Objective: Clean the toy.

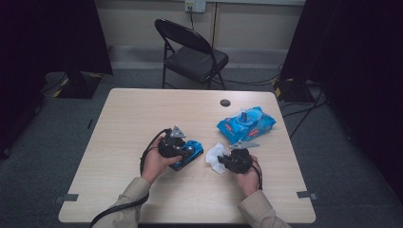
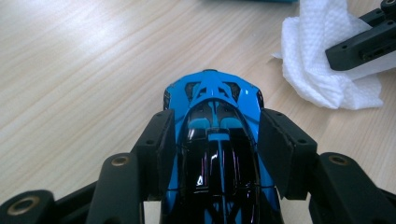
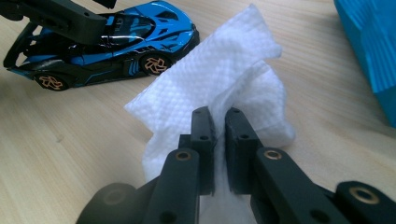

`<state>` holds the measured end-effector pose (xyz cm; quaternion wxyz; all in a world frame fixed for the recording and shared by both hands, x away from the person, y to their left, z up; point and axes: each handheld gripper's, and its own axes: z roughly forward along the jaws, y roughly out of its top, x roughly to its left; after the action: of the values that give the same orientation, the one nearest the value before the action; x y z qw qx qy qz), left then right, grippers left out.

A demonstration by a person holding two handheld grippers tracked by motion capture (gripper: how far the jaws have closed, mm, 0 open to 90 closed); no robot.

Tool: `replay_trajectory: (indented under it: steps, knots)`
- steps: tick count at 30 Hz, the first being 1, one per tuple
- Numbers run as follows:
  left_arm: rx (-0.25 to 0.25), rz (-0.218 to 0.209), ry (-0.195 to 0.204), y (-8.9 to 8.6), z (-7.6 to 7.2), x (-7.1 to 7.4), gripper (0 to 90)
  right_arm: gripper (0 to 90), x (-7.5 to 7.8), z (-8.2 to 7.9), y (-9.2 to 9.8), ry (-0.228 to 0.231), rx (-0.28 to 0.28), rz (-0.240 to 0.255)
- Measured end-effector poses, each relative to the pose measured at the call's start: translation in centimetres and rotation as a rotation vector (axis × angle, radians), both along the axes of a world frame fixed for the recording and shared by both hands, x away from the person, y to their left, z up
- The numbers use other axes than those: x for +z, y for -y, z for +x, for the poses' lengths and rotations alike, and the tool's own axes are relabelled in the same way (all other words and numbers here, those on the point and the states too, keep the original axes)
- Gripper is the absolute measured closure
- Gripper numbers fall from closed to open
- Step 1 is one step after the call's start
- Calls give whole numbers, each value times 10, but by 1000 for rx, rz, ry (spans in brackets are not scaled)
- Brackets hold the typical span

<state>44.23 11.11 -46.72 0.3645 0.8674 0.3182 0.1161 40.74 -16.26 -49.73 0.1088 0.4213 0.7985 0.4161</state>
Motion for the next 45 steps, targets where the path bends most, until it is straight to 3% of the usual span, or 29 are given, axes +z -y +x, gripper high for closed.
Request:
replay_trajectory:
  steps: [5,10,14,18,24,27,32,39,45]
  knots:
    - [0,5,-15,-2,-1,-5,477,808,-4,0,-3,10,-3,-23]
    - [4,-6,-21,-3,-1,-6,459,718,-7,-1,-3,24,-9,-43]
    - [3,-4,-16,-3,-1,-7,459,579,-8,-2,-5,43,2,-59]
    - [3,3,-13,-2,-2,-6,462,473,-8,-5,-11,87,19,-121]
    - [-7,26,-3,-1,-2,-5,471,435,-9,-5,-11,87,11,-127]
    - [3,10,-20,-1,-1,-5,466,413,-9,-6,-12,88,2,-132]
    - [-11,28,-24,0,1,-4,462,310,-9,-5,-12,79,2,-138]
    - [-21,53,-22,2,1,-2,470,246,-9,-5,-14,77,28,-149]
    - [-4,39,-30,5,4,-2,453,159,-10,-5,-14,67,67,-149]
